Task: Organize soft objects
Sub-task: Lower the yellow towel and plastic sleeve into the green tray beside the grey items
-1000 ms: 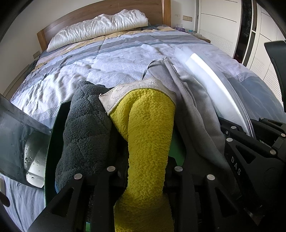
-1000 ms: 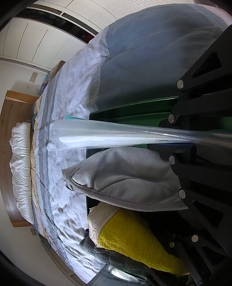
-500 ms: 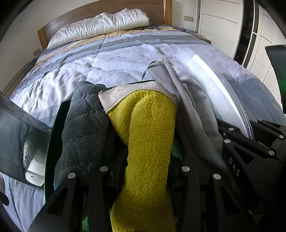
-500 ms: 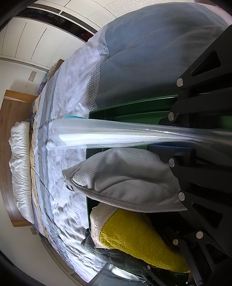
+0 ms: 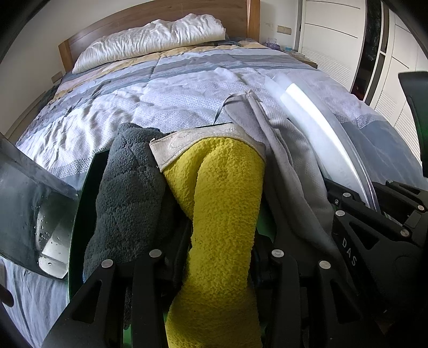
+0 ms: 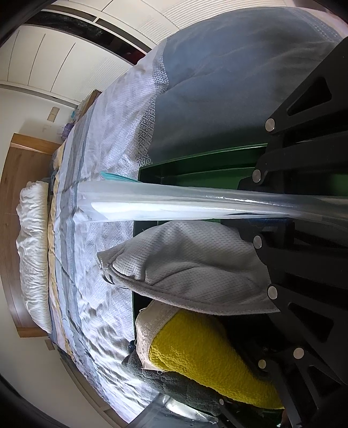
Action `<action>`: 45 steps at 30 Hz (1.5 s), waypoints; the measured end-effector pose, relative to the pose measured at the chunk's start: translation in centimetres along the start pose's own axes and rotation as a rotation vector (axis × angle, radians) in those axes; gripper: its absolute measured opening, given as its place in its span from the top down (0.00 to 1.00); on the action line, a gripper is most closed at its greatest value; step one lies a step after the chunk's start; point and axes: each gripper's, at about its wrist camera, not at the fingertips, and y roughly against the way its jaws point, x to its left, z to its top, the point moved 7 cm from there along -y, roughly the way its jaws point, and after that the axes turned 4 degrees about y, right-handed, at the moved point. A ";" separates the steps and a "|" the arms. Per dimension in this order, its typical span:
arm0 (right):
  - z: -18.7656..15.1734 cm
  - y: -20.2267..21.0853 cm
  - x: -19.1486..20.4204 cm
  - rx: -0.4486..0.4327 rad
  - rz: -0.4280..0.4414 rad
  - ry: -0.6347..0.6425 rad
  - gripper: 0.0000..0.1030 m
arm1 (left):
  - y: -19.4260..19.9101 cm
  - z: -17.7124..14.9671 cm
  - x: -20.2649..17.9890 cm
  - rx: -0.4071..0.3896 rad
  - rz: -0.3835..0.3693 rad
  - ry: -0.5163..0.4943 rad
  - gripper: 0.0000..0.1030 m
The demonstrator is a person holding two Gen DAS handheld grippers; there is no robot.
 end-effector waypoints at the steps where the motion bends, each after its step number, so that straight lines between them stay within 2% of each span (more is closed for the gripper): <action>1: 0.0 0.0 0.0 0.001 0.000 -0.001 0.91 | 0.0 0.0 0.1 0.001 0.000 0.003 0.66; 19: 0.6 -0.1 2.0 -0.005 0.063 0.034 0.91 | -0.1 -0.1 2.8 0.001 0.046 0.026 0.66; 28: 0.6 -0.2 1.5 0.002 0.033 0.037 0.90 | 0.1 0.0 2.4 0.000 0.033 0.031 0.66; 31: 0.5 0.0 1.2 0.004 0.031 0.029 0.87 | 0.3 0.0 2.3 -0.006 0.033 0.031 0.55; 41: 0.4 0.1 1.0 0.006 0.034 0.022 0.84 | 0.6 0.2 2.1 -0.010 0.029 0.041 0.55; 45: 0.4 0.1 1.0 0.006 0.036 0.021 0.77 | 0.7 0.2 2.2 -0.009 0.028 0.045 0.55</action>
